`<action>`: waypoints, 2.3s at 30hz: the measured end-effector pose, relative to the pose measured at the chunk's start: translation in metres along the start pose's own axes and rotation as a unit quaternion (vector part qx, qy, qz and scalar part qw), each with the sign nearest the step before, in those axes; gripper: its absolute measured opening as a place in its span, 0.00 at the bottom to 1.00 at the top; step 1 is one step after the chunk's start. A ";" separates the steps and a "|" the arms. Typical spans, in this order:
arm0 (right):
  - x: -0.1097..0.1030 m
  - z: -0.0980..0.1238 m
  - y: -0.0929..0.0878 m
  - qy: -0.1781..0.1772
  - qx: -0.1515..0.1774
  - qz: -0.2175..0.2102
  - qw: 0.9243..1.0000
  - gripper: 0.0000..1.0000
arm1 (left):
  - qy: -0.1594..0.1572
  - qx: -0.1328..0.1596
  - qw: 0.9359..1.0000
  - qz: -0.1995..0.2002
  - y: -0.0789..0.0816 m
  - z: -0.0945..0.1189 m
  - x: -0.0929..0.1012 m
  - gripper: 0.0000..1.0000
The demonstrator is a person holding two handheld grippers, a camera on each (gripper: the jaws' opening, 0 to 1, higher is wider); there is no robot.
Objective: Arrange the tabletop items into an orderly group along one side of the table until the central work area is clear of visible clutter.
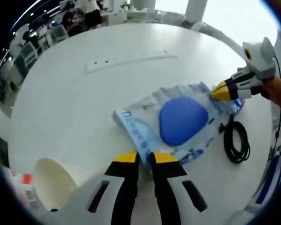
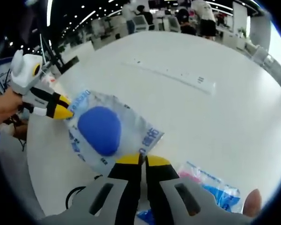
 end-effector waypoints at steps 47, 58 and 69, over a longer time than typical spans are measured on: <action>0.009 0.033 0.029 -0.117 0.144 0.018 0.982 0.86 | -0.116 0.180 0.975 -0.052 0.020 0.026 0.042 0.90; -0.004 0.047 0.031 -0.119 0.162 0.026 0.979 0.86 | -0.151 0.196 0.968 -0.052 0.011 0.035 0.047 0.92; -0.016 0.059 0.029 -0.122 0.175 0.029 0.977 0.86 | -0.167 0.213 0.961 -0.053 0.001 0.044 0.048 0.93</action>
Point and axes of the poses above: the point that each gripper's makers call its tool centre point, and the gripper's own axes: z roughly backward along the fingers, x roughly to its right, y roughly out of its top, the point moved 8 cm from there along z, roughly backward along the fingers, and after that the axes turned 14 degrees about z, right-handed, at the moved point
